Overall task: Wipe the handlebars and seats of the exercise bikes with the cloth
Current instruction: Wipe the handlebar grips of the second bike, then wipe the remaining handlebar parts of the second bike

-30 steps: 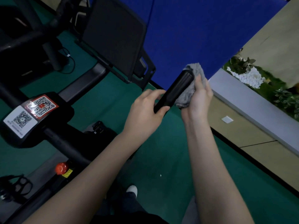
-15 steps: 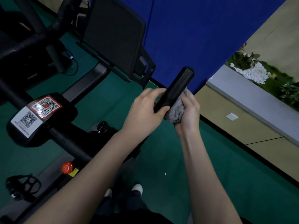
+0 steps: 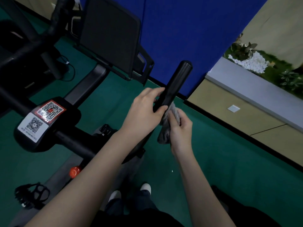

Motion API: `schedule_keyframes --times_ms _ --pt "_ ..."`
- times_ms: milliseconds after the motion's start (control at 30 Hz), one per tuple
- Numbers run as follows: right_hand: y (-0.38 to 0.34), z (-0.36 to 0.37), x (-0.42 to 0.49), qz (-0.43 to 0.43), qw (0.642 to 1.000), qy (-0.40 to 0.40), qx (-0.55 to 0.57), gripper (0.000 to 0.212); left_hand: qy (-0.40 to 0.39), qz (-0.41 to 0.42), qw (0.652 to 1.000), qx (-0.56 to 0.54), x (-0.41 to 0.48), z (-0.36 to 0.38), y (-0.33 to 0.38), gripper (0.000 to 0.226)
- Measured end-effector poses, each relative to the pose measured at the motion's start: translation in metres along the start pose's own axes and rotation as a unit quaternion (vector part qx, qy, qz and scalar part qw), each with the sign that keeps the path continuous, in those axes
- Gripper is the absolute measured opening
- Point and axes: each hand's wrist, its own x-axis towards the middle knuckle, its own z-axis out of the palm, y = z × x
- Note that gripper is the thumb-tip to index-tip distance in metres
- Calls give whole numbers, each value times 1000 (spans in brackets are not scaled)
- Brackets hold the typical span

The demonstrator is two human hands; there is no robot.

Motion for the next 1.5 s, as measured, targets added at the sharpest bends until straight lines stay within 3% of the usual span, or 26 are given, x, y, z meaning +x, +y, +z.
schedule_keyframes --times_ms 200,433,600,800,1233,1500 --pt "-10 -16 -21 -36 992 -16 -117 27 -13 34 999 40 -3 -7 3 45" --pt "-10 -52 -53 -15 983 108 -150 29 3 130 985 114 -21 -15 17 41" --pt "-4 -70 -77 -5 970 162 -182 27 -50 203 966 153 -29 -1 33 39" --pt "1 -106 -93 0 962 192 -195 18 -133 233 949 165 -43 32 45 39" --pt "22 -262 -124 45 954 246 -163 21 -320 160 888 288 -81 179 48 58" --pt "37 -360 -136 90 951 265 -134 16 -400 63 848 341 -95 269 45 63"
